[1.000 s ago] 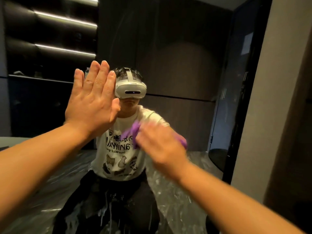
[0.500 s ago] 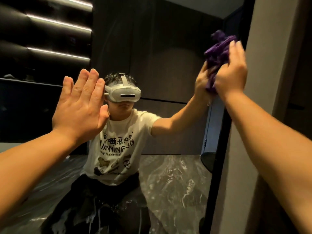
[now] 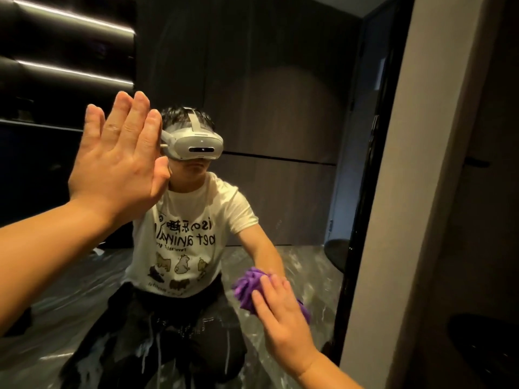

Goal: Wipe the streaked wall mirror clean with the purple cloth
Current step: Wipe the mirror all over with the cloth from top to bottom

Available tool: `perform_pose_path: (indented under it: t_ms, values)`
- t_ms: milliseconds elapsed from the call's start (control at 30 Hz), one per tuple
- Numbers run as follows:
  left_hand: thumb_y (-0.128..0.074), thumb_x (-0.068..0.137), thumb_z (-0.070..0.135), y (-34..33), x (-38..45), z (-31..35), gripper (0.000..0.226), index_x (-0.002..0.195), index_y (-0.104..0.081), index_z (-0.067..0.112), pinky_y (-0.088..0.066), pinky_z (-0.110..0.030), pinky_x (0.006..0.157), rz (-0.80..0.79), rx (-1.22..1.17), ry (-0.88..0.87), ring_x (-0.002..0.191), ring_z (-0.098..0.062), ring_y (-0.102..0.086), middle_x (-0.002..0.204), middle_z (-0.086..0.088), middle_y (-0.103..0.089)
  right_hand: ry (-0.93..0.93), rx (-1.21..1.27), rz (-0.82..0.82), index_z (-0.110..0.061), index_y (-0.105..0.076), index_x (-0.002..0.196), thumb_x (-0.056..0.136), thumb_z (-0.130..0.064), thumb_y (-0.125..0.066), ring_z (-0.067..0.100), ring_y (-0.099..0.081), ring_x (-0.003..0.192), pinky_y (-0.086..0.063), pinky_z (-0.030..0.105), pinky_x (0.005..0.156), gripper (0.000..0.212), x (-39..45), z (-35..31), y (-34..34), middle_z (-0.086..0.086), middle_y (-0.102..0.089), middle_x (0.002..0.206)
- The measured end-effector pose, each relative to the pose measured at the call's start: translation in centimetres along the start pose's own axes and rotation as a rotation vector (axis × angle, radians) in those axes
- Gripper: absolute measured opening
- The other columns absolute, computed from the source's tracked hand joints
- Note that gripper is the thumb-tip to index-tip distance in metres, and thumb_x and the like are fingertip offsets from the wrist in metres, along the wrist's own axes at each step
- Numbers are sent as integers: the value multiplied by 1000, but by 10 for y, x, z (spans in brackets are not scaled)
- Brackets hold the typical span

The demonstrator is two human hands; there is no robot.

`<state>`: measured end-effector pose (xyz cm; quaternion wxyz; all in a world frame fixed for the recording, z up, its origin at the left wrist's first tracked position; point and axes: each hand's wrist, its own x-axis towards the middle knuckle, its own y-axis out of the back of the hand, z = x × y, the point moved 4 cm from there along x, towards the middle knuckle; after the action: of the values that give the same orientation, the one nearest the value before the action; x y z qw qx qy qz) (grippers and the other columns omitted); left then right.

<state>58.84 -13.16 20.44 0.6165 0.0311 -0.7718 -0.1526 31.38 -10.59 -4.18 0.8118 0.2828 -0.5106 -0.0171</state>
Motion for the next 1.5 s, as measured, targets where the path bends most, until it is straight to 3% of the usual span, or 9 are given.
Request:
perform_pose_path:
  t_ms: [133,300,533,700,800,1000,1167,1367,1500]
  values:
    - [-26,94,42,3,-1,0,70,152,-18,3,-3,-55,120,-17,7,-2,150,-30,2,162,-17,-6,-92,76,257,3,-42,140,97,-1,-56,39,-24,145,-18,52,120,46,109,25,55,24,-35,149]
    - [-26,98,41,5,-3,-1,67,154,-12,5,-1,-54,120,-45,57,0,150,-31,3,163,-17,-2,-475,3,446,5,-39,143,92,-7,-38,44,-22,144,-16,56,119,52,204,114,126,28,-31,152]
    - [-21,100,41,8,-4,-2,65,155,-9,9,-2,-51,121,-67,34,-8,150,-32,-1,162,-17,-5,473,41,21,-3,-45,142,101,-10,-44,38,-34,141,-27,54,116,42,66,-108,-36,20,-43,148]
    - [-25,101,41,5,-70,-39,65,154,-11,6,-5,-52,121,-149,19,-159,150,-32,-1,162,-17,-5,786,1,-454,-7,-40,144,101,-18,-46,20,-27,144,8,27,122,45,1,-178,-110,10,-42,151]
    - [-27,99,41,11,-134,-89,67,154,-15,5,-1,-52,121,-238,77,-143,150,-31,-2,162,-17,-7,915,-6,-676,-6,-57,131,108,-20,-22,32,-47,133,-1,41,123,45,11,-184,-96,15,-54,140]
    - [-34,93,34,36,-191,-184,71,154,-10,5,2,-58,118,-316,184,261,150,-34,3,162,-18,0,474,84,-15,3,-59,128,106,-17,-26,51,-48,126,-32,63,106,44,208,-168,-16,30,-53,135]
    - [-34,96,36,31,-211,-214,72,154,-3,7,1,-55,120,-330,155,343,150,-31,6,162,-17,5,471,-61,18,-3,-44,142,95,-7,-54,44,-34,139,-26,58,115,49,236,-206,-38,24,-40,149]
    - [-28,101,40,9,-230,-225,69,154,1,7,0,-53,120,-278,136,264,150,-30,4,162,-16,4,849,40,-537,-4,-38,143,95,-25,-36,31,-48,133,0,36,123,52,26,-287,-153,16,-51,143]
    - [-25,102,49,5,-234,-246,70,155,-1,8,-1,-55,119,-249,100,111,150,-32,-1,162,-18,-2,948,53,-904,-5,-61,129,104,-21,-23,28,-56,126,6,36,123,48,-43,-303,-179,9,-60,135]
